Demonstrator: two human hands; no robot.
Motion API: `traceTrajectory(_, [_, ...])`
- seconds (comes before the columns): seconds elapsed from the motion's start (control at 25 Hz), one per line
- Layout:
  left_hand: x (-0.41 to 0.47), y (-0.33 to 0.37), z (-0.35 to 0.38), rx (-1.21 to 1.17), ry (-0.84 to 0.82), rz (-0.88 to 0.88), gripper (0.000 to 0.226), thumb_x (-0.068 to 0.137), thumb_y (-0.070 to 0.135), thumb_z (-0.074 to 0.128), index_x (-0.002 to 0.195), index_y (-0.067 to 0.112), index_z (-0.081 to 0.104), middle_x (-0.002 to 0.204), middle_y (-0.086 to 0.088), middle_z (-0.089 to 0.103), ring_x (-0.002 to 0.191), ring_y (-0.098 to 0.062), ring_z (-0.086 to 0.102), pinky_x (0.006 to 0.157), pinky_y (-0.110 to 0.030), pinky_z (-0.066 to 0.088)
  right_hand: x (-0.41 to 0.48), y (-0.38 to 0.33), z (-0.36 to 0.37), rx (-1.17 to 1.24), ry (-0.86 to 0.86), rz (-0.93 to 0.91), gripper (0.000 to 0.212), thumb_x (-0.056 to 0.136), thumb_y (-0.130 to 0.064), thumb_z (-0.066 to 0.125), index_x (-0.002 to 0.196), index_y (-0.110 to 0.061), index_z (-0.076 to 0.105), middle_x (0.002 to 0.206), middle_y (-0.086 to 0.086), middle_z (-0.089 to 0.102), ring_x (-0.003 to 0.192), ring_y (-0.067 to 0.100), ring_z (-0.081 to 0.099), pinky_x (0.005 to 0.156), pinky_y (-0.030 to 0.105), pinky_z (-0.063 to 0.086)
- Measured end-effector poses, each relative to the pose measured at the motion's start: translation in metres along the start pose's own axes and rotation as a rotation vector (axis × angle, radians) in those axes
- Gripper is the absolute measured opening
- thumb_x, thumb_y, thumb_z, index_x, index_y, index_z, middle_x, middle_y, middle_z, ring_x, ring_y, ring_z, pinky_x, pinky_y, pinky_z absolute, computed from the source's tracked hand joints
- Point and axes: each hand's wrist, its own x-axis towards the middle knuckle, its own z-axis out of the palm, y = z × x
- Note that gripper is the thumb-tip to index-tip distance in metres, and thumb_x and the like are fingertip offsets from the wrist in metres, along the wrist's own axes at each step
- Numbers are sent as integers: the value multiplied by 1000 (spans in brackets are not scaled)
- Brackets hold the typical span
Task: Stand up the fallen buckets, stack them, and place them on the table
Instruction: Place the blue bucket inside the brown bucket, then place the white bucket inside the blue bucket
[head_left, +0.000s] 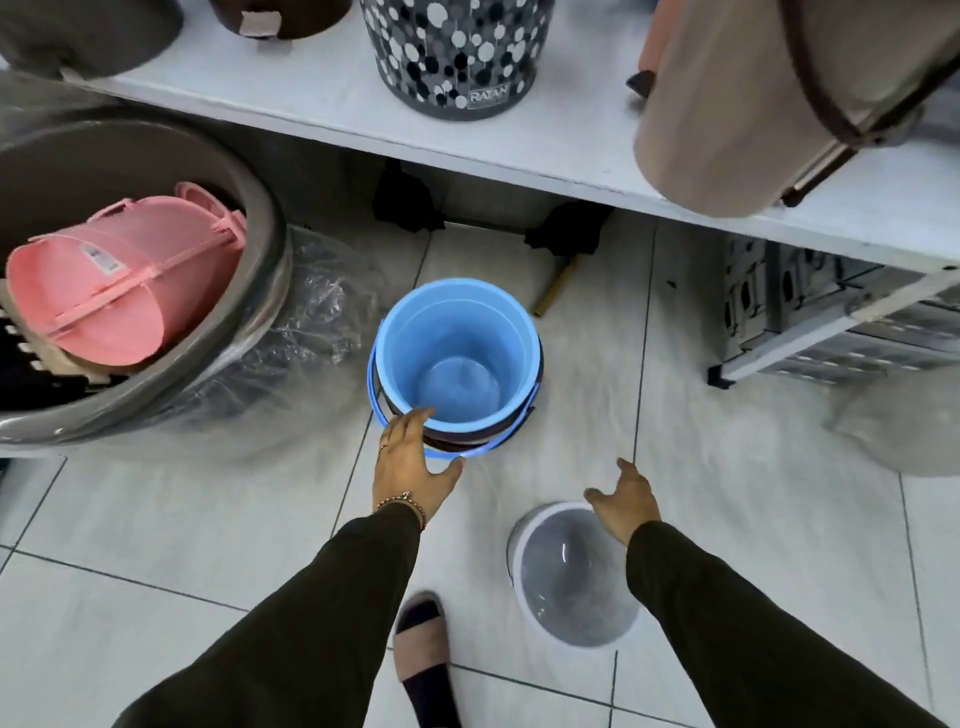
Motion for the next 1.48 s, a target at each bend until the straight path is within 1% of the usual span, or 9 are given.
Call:
traceTrajectory(0.16, [-65, -6, 68, -259, -163, -162, 56, 81, 27, 74, 132, 22, 52, 123, 0, 65, 120, -24, 57, 104, -37, 47, -14, 101, -3, 8, 21, 172, 75, 91, -17, 61, 151, 1, 20, 153, 21, 35, 135, 37, 44, 99, 33, 41])
traceTrajectory(0.28, [-102, -35, 144, -264, -291, -351, 75, 83, 36, 72, 146, 15, 37, 146, -10, 50, 135, -31, 46, 114, -38, 37, -8, 173, 18, 78, 10, 284, 70, 93, -21, 60, 145, 6, 23, 148, 24, 41, 131, 38, 47, 90, 32, 40])
traceTrajectory(0.44, [-128, -76, 223, -276, -372, -495, 85, 89, 31, 66, 155, 16, 14, 155, -16, 37, 141, -33, 39, 114, -37, 31, 8, 240, 60, 220, -57, 196, 65, 95, -20, 56, 150, -7, 23, 147, 19, 46, 130, 37, 49, 104, 36, 39])
traceTrajectory(0.6, [-126, -76, 241, -394, -287, -442, 78, 70, 10, 66, 142, 15, 37, 127, -11, 57, 106, -31, 57, 99, -44, 51, 10, 254, 62, 549, -52, 62, 40, 89, 2, 54, 125, -12, 45, 110, 7, 56, 107, 34, 58, 87, 47, 57])
traceTrajectory(0.8, [-125, -11, 199, -518, -146, -295, 75, 56, 9, 65, 129, 14, 45, 106, 0, 58, 93, -26, 60, 88, -38, 54, -27, 211, 4, 546, 117, -227, 30, 90, -4, 56, 117, -15, 48, 95, 1, 54, 90, 27, 63, 65, 40, 63])
traceTrajectory(1.0, [-110, 70, 126, -672, 8, -109, 73, 59, 5, 62, 129, 10, 43, 107, 0, 61, 98, -24, 63, 95, -39, 53, -58, 111, -64, 351, 359, -470, 34, 87, -16, 56, 120, -14, 50, 106, 10, 58, 89, 23, 58, 79, 32, 55])
traceTrajectory(1.16, [-74, 104, 43, -697, 123, -17, 75, 67, -1, 64, 136, 14, 36, 116, -1, 57, 103, -22, 61, 92, -34, 54, -78, 11, -86, 328, 398, -635, 36, 85, -13, 56, 121, -15, 50, 101, 4, 56, 80, 11, 53, 68, 7, 44])
traceTrajectory(1.36, [-14, 83, -33, -691, 230, -23, 71, 68, -2, 61, 131, 19, 37, 114, 1, 59, 97, -17, 62, 79, -8, 50, -62, -90, -47, 362, 297, -629, 26, 83, -11, 58, 107, -20, 53, 86, 4, 60, 72, 16, 56, 67, 24, 50])
traceTrajectory(1.48, [27, 43, -53, -632, 220, -118, 73, 70, -6, 63, 135, 13, 36, 113, -5, 60, 98, -26, 64, 90, -23, 54, -29, -126, -1, 356, 203, -546, 36, 84, -7, 60, 118, -18, 55, 95, 4, 67, 84, 20, 65, 84, 32, 57])
